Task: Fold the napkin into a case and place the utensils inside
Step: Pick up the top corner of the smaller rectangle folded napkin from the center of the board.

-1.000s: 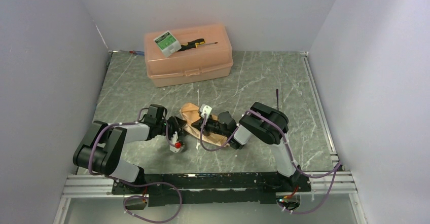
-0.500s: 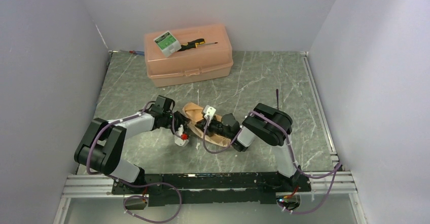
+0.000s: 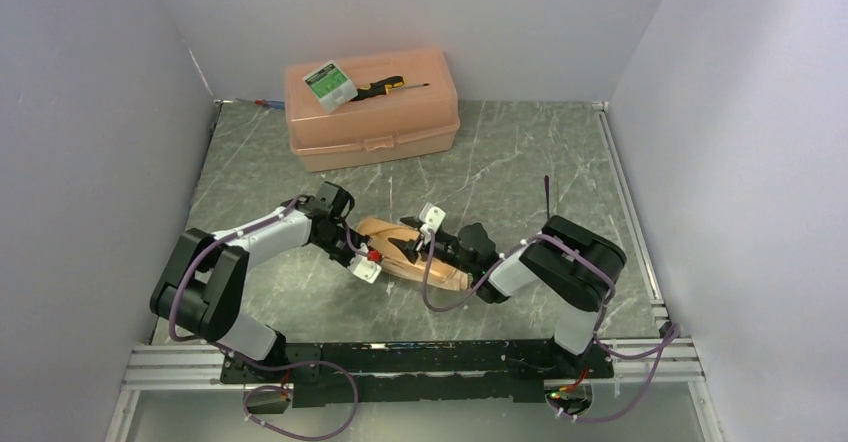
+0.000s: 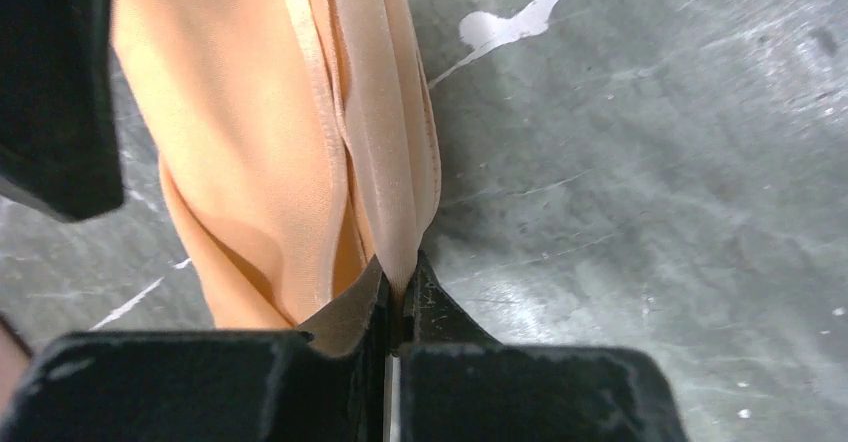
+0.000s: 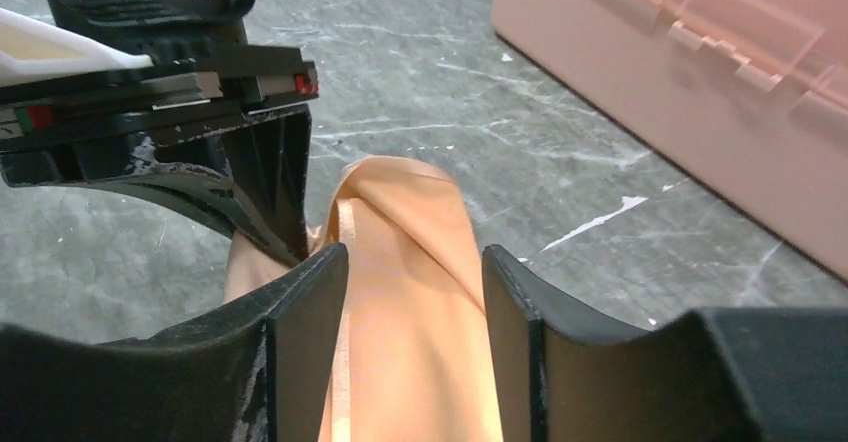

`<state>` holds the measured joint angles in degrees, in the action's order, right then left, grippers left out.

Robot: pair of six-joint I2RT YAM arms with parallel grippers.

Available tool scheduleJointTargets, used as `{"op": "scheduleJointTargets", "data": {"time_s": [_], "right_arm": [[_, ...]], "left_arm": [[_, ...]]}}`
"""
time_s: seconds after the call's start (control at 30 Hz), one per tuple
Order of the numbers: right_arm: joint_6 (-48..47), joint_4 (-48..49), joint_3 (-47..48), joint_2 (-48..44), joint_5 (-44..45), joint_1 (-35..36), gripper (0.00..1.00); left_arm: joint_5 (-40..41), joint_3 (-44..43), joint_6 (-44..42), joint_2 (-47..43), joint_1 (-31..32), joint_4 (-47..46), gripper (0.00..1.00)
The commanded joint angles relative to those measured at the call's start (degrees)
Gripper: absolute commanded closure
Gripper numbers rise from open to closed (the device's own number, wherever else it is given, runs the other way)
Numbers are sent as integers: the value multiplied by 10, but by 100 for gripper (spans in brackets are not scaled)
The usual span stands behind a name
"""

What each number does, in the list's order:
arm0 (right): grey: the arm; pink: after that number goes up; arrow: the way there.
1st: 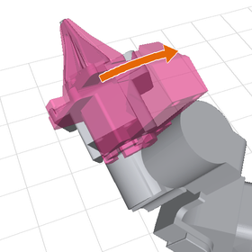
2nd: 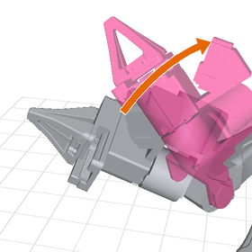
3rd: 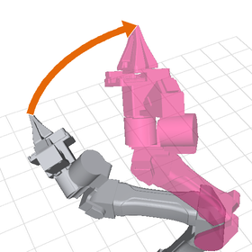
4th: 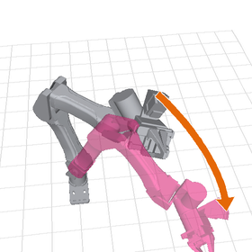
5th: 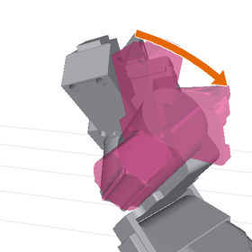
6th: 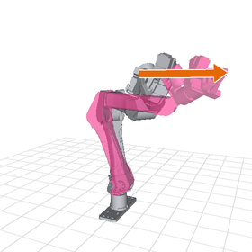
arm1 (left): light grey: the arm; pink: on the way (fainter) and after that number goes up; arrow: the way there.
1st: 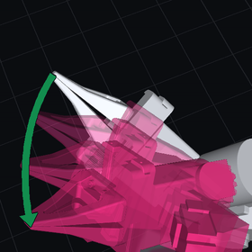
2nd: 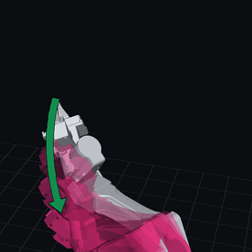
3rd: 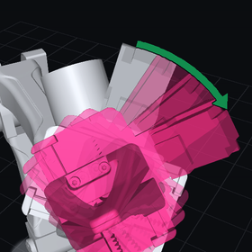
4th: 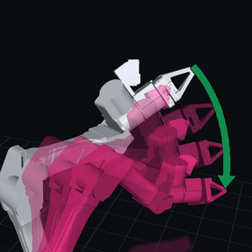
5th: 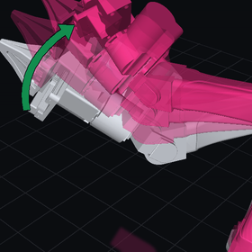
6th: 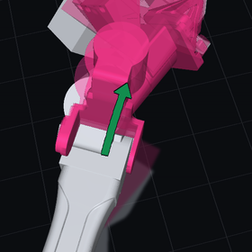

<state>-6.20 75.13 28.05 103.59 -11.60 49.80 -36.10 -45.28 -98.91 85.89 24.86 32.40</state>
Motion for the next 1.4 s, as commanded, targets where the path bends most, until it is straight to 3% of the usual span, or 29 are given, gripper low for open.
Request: {"op": "scheduleJointTargets", "data": {"time_s": [0.0, 0.13, 0.43, 0.9, 1.1, 1.23, 1.37], "right_arm": [[-40, 23, -32, -39, -8, -2, 42], [-97, 95, -81, -32, -58, 14, 39], [-156, 76, -60, 21, -68, 66, 37], [-210, 44, 6, 105, -84, 81, 37], [-217, 82, 21, 157, -34, 88, 49], [-210, 125, 37, 180, 1, 93, 68], [-201, 138, 48, 190, 21, 101, 79]], "left_arm": [[-13, -18, 55, 9, 8, 50, 97], [-15, -31, 83, 20, 10, 63, 97], [-31, -55, 119, 37, 11, 70, 97], [-38, -61, 141, 45, 11, 51, 97], [-41, -61, 143, 42, 11, 44, 97], [-40, -58, 136, 41, 11, 47, 97], [-39, -56, 141, 38, 12, 42, 97]]}}
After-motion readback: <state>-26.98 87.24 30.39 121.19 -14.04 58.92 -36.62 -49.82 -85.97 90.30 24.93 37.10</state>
